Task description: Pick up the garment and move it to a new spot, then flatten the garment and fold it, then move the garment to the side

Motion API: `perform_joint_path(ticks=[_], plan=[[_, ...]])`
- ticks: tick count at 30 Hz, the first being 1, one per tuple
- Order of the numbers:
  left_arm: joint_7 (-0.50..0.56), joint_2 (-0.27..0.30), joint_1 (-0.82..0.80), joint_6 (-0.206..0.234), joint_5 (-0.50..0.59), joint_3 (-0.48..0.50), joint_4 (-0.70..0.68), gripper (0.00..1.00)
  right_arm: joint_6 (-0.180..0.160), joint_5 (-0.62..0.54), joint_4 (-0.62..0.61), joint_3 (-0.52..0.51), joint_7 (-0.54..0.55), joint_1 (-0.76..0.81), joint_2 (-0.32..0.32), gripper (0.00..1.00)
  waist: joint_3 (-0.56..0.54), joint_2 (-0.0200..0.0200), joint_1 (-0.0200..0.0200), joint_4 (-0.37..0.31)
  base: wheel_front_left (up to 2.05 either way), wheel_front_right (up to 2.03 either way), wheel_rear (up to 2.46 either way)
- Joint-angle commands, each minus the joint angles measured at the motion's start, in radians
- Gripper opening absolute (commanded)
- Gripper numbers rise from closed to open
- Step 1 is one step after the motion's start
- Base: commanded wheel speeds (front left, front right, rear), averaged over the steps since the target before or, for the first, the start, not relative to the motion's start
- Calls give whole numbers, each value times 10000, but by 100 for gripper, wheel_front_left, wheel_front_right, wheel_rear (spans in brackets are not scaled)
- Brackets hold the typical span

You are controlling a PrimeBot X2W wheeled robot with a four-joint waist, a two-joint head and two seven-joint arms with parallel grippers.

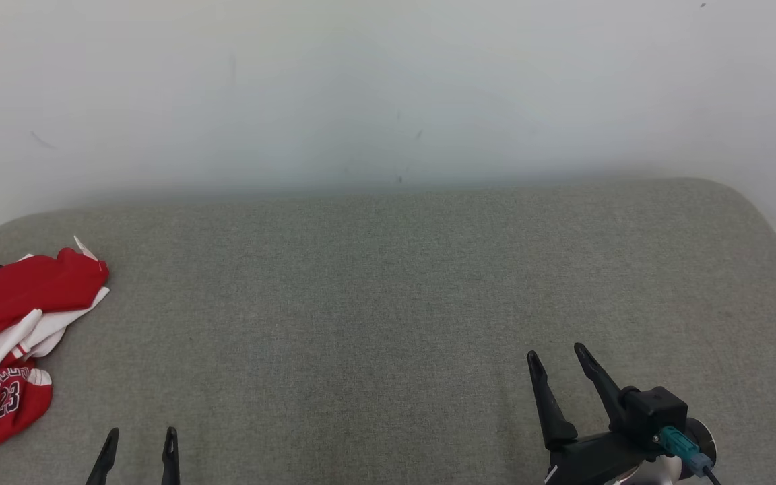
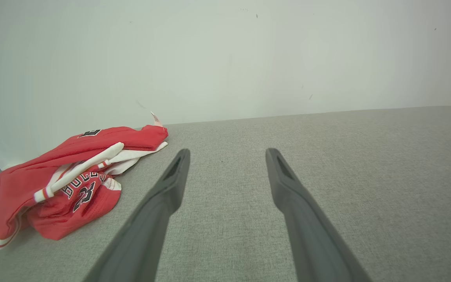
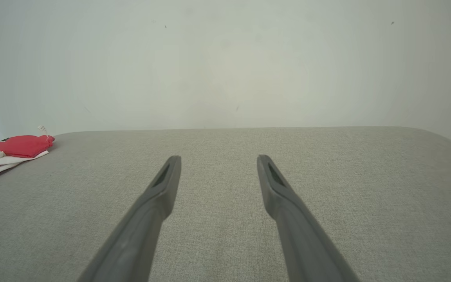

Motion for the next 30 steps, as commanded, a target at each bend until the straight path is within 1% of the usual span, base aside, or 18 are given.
perform_joint_path(ticks=[1, 9, 13, 30], plan=[[-40, 33, 120, 23, -99, 51, -4, 100, 7, 58, -41, -21, 13, 61, 20, 100, 0, 0, 0, -6, 0, 0, 0], [-40, -56, 185, -68, -364, 118, -32, 100, 7, 353, -111, -148, 180, 154, 76, 100, -16, 0, 0, -47, 0, 0, 0], [-40, -73, 207, -37, -385, 117, -27, 100, 7, 465, -116, -171, 195, 158, 35, 100, -26, 0, 0, -51, 0, 0, 0], [-40, -65, 237, -48, -461, 174, -20, 100, 7, 518, -29, -130, 127, 110, 13, 100, -15, 0, 0, -31, 0, 0, 0]])
